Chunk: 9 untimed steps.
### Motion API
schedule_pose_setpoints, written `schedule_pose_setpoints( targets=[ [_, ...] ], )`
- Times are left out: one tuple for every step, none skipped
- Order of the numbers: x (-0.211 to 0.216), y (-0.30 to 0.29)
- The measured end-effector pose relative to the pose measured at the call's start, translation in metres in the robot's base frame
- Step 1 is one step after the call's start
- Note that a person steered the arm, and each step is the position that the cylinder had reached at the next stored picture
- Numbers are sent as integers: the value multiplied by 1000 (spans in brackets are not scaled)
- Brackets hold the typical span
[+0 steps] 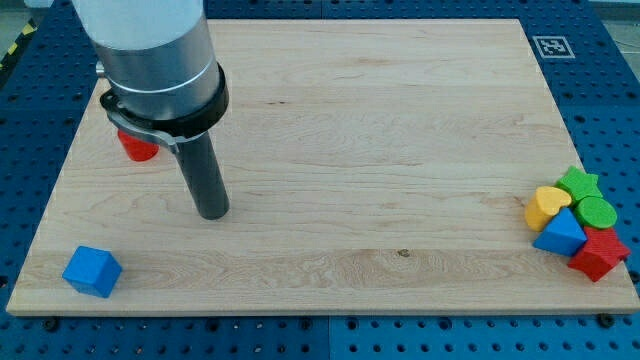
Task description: Move the blue cube to the bottom center of board
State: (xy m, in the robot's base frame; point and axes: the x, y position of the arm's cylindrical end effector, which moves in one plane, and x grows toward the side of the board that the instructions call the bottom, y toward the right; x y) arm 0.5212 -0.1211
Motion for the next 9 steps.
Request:
schedule_pose_setpoints(
  targets=[
    [-2,-39],
    [-6,-83],
    [5,-125],
    [6,-184],
    [43,-183],
    [96,-183],
    [97,-160],
    [86,-131],
    [74,-90]
  ],
)
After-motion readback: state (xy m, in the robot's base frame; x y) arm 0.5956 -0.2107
